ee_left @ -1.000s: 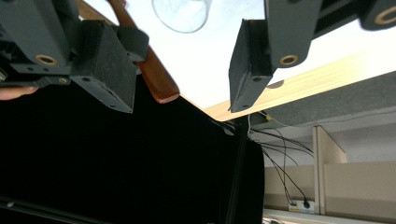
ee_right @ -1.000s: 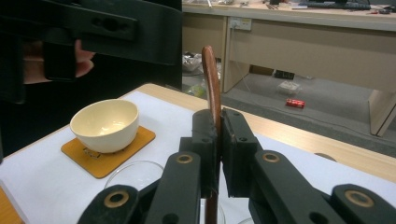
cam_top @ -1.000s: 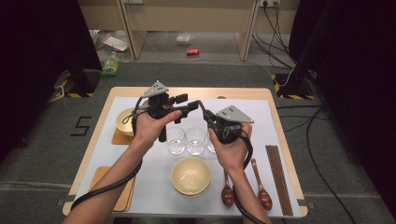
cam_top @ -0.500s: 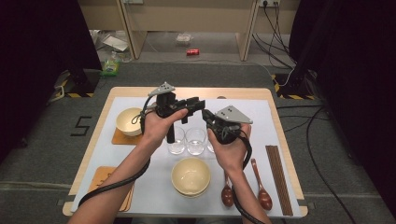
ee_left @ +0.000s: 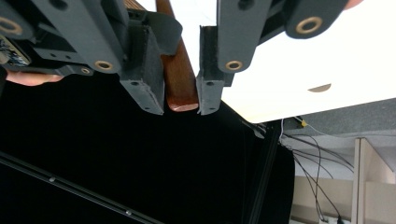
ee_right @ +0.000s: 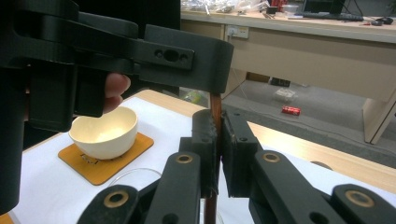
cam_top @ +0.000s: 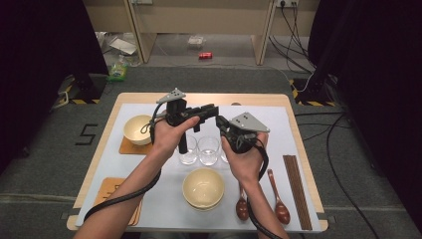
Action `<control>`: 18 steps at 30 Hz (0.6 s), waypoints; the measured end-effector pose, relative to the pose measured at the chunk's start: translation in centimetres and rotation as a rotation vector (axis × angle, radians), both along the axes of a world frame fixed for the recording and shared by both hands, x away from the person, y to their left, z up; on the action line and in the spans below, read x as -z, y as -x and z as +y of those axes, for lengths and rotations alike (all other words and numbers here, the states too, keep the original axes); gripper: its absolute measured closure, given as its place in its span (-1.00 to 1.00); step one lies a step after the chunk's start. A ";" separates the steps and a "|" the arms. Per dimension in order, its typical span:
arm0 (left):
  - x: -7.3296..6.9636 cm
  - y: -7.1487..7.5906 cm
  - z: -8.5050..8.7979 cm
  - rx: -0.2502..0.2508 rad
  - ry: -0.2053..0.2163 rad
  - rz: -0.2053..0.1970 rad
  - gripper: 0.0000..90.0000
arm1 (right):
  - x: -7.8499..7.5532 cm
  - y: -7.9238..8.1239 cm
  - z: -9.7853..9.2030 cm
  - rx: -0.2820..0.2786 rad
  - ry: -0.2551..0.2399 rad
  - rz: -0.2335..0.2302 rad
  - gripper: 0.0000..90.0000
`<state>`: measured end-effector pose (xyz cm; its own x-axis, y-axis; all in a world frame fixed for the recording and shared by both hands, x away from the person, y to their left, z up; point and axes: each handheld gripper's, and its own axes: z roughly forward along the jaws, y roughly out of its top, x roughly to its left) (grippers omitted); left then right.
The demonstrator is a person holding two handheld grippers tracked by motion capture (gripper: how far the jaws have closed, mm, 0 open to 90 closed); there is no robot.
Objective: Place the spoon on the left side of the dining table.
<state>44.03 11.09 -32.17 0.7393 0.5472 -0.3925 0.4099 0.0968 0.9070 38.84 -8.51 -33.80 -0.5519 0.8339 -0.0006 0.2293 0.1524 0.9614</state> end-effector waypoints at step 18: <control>-1.5 1.0 0.1 -0.035 -0.045 -0.124 0.67 | -0.7 1.2 0.3 -0.035 0.033 0.013 0.52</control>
